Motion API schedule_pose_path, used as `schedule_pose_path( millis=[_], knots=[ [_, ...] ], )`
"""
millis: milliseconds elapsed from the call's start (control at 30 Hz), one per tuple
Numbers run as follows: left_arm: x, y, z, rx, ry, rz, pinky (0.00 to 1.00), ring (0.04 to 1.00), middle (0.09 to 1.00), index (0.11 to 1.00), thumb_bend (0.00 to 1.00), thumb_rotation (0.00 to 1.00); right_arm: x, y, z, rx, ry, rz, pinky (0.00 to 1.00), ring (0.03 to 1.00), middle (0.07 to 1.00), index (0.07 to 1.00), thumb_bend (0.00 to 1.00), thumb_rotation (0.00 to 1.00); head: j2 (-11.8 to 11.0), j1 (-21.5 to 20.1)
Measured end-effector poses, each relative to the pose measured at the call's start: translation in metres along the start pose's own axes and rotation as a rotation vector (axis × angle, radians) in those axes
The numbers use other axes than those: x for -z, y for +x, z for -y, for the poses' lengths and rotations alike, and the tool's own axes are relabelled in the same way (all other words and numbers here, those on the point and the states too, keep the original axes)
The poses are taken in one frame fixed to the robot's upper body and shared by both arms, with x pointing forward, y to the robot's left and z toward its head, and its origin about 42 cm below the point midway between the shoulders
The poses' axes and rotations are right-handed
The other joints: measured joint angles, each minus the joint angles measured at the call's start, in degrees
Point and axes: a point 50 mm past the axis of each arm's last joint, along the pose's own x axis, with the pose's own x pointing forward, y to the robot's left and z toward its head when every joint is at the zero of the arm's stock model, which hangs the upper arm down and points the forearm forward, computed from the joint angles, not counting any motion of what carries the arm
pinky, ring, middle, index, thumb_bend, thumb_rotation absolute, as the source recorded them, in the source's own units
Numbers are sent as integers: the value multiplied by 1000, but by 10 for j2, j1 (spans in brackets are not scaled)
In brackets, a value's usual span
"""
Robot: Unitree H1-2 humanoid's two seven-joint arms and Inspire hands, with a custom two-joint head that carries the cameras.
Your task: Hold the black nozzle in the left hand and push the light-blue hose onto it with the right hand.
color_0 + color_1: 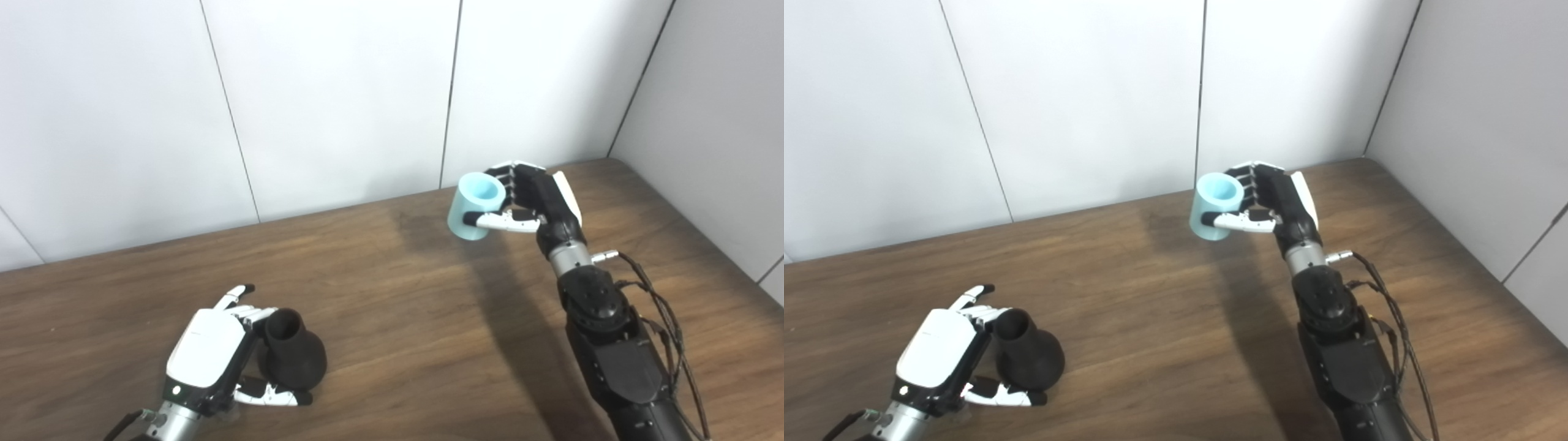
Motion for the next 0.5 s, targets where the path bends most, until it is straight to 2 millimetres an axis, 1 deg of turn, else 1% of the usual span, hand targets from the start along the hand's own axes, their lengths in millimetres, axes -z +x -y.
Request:
schedule_pose_path(
  millis=[100,200,333,367,433,500],
  knots=[
    [-2,2,1,-2,0,0,846,483,417,514,501,0,-12,-1,-5,-40,10,14,353,425,476,512,518,0,0,13],
    [-4,4,2,1,10,-4,859,485,414,511,501,0,-20,-3,-10,-63,40,32,364,429,474,503,520,0,0,27],
    [-6,8,4,-10,22,6,857,479,416,515,501,0,-32,-6,-23,-111,69,60,378,432,472,511,520,0,0,42],
    [-7,9,4,-11,24,7,858,478,418,516,501,0,-34,-6,-25,-124,80,65,378,431,474,512,520,0,0,53],
    [-8,10,4,-13,28,8,860,477,414,517,500,0,-38,-7,-27,-139,96,73,380,432,469,509,520,0,0,61],
    [-8,10,5,-14,30,1,873,476,405,515,500,0,-46,-9,-29,-160,108,99,382,433,469,512,520,0,1,69]
  ],
)
